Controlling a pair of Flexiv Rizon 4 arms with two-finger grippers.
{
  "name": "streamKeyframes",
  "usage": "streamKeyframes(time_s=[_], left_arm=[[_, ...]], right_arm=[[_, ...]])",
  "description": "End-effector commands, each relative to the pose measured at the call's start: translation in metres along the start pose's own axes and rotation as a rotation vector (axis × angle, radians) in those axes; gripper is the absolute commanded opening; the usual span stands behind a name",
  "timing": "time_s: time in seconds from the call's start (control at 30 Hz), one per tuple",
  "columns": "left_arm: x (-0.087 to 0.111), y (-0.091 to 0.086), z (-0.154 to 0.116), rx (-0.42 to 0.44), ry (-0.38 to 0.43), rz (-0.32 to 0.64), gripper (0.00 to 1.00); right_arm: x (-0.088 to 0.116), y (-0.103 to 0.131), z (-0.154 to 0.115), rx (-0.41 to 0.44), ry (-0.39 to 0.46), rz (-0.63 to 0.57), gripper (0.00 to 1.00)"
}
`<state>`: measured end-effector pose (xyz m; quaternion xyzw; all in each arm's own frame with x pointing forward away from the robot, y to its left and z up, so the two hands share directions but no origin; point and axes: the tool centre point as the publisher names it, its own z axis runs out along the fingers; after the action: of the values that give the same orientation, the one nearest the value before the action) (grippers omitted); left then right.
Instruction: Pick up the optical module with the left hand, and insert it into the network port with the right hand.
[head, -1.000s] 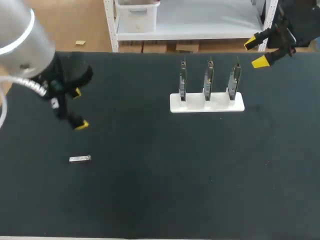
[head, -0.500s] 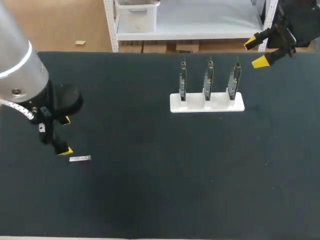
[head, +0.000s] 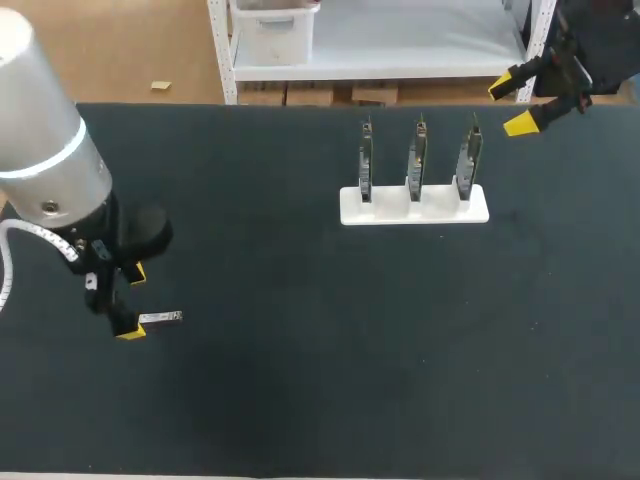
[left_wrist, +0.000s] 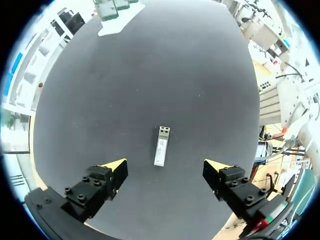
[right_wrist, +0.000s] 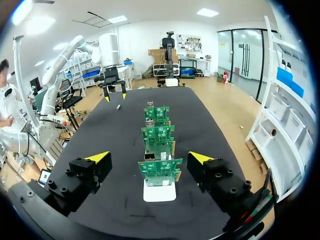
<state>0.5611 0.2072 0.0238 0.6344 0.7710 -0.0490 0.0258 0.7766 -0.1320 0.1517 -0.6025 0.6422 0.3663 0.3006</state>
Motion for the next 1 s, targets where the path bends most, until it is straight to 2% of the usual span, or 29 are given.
streamKeyframes(time_s=[0.03, 0.47, 1.0], left_arm=[[-0.005, 0.004, 0.008, 0.007, 0.016, -0.006, 1.00], [-0.001, 0.005, 0.023, -0.013, 0.050, -0.018, 1.00], [0.002, 0.012, 0.038, 0.005, 0.090, 0.037, 1.00]], right_arm=[[0.000, 0.002, 0.000, 0.005, 0.001, 0.000, 1.00], [0.000, 0.002, 0.000, 0.005, 0.001, 0.000, 1.00], [0.000, 0.002, 0.000, 0.005, 0.001, 0.000, 1.00]])
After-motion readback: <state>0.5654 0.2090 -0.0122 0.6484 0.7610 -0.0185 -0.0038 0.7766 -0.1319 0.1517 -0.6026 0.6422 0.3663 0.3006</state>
